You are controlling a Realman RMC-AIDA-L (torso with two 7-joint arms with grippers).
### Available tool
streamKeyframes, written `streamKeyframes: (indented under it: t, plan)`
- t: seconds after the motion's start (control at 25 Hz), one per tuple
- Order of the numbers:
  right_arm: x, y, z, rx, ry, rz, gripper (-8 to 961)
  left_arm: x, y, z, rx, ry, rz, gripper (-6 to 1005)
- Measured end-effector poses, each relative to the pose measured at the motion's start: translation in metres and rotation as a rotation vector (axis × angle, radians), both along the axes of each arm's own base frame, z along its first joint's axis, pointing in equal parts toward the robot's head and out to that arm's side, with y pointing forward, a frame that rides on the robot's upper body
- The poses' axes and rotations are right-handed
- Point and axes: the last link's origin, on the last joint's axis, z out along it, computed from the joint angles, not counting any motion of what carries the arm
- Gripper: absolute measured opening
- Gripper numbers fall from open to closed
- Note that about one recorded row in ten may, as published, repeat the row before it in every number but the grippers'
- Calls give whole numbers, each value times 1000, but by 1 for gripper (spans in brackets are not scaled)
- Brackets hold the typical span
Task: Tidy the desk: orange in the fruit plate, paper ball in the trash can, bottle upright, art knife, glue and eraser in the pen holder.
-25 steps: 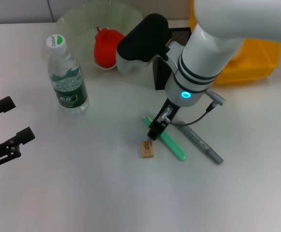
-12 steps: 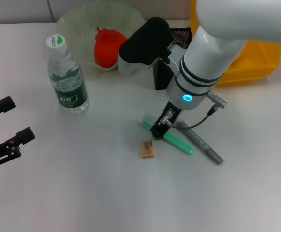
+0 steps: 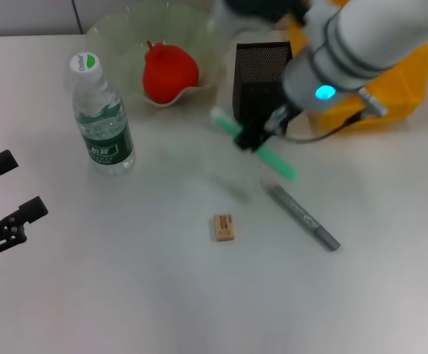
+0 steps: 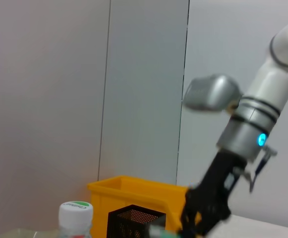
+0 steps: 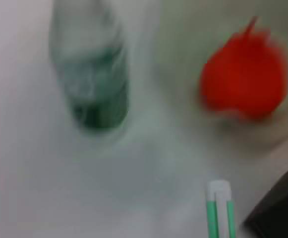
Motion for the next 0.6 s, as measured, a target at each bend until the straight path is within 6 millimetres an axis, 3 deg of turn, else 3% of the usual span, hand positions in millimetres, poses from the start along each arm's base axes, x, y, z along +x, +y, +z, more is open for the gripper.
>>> streamKeyframes:
  t: [0.16, 0.32, 0.6]
  plan:
    - [-4, 3, 42, 114, 101, 76, 179, 0, 0, 0, 3, -1, 4, 802]
    - [6, 6, 69, 243, 203, 186, 183, 1, 3, 0, 1, -3, 2, 801]
    - [19, 9, 67, 285, 320, 349, 189, 3, 5, -2, 4, -11, -1, 801]
